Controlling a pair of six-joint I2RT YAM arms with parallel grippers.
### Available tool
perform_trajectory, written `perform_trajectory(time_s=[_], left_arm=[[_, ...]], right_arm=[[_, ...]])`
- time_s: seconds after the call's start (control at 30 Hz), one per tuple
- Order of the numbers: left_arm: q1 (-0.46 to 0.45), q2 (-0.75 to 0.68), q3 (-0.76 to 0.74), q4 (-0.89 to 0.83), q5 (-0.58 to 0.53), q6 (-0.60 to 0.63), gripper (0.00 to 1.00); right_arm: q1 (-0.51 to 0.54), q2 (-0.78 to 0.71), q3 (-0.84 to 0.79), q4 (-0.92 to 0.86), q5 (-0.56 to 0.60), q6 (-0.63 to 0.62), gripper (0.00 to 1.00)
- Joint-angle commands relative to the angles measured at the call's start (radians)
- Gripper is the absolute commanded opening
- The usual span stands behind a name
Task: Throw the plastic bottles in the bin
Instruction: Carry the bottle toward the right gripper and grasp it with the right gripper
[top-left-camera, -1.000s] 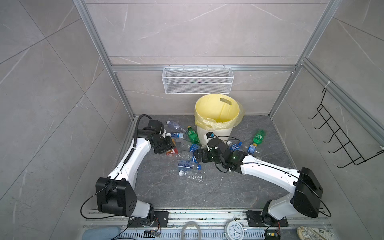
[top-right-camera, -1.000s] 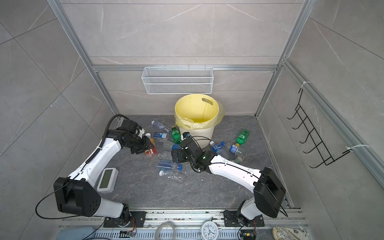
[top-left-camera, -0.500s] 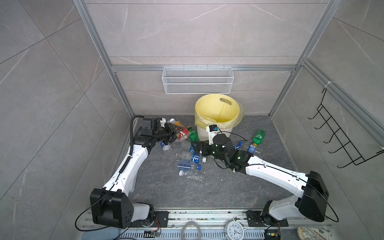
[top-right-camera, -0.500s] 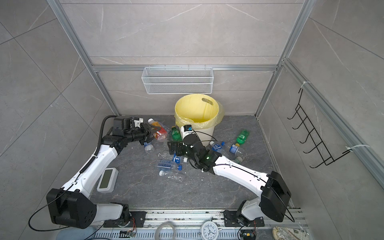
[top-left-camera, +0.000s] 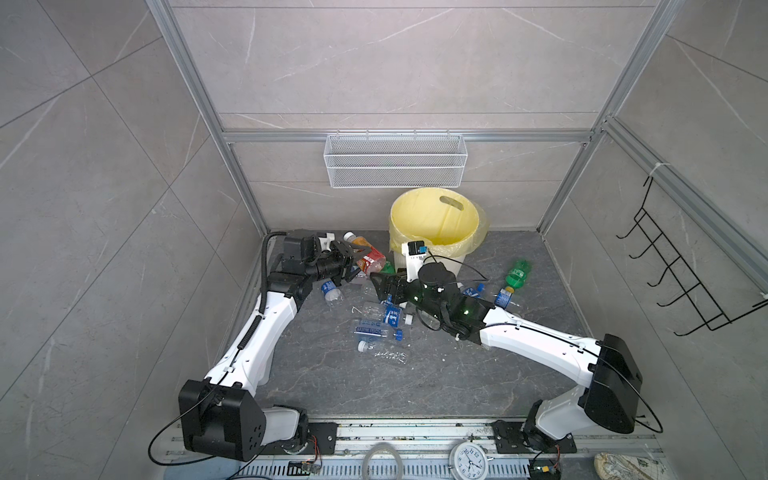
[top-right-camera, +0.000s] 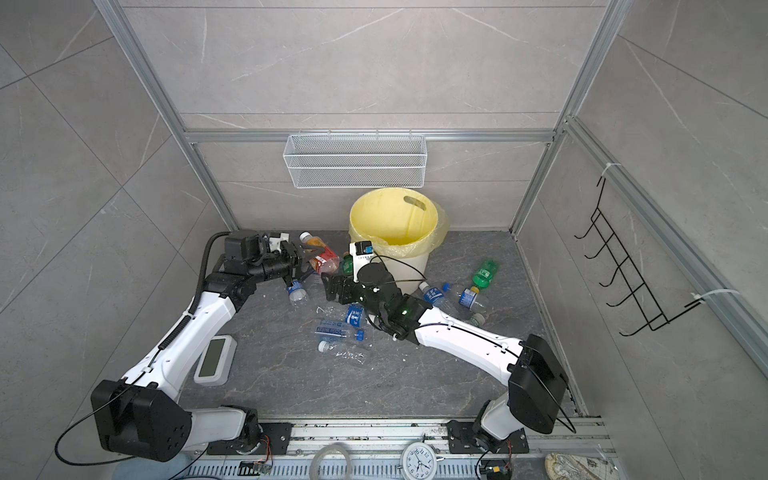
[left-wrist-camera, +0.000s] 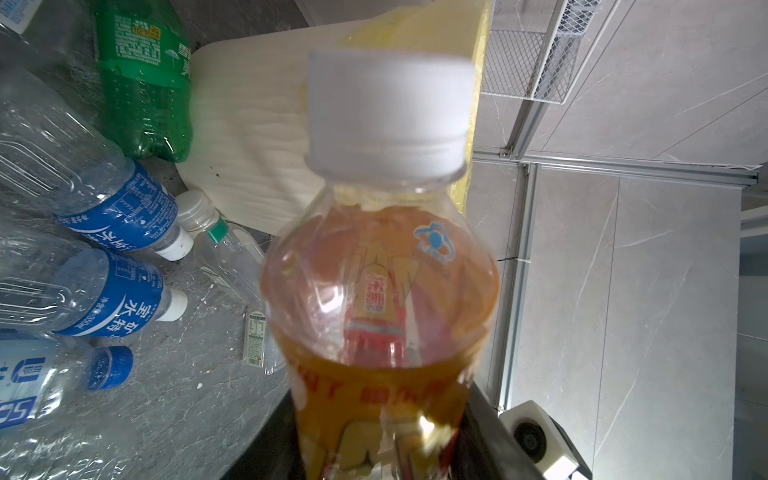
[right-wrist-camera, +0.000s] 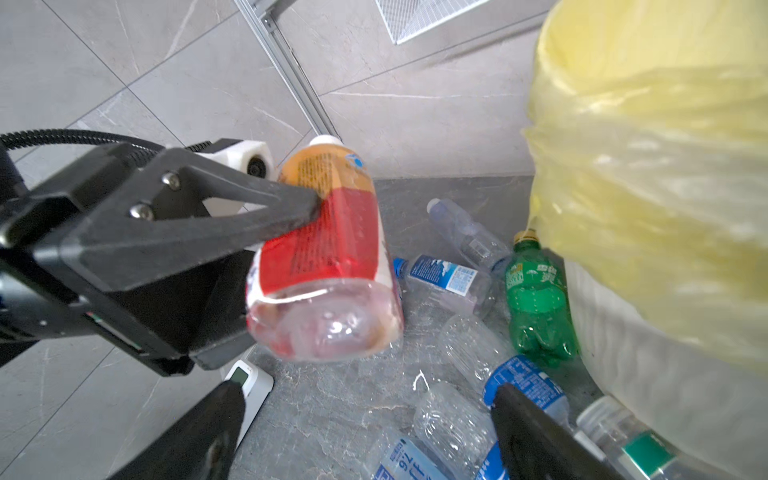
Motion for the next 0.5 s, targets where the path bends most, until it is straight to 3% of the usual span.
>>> perform_trajectory(time_s=[0.0, 0.47], left_arm=[[-0.007, -0.039, -0.009, 0.05, 0.041, -0.019, 0.47], [-0.028, -0.042, -0.013, 0.073, 0.071, -0.02, 0.47]], right_arm=[[0.008, 0.019, 0.046, 0.013, 0.018, -0.037, 0.94], [0.032, 0.065, 0.113, -0.016, 0.045, -0.046, 0.85]])
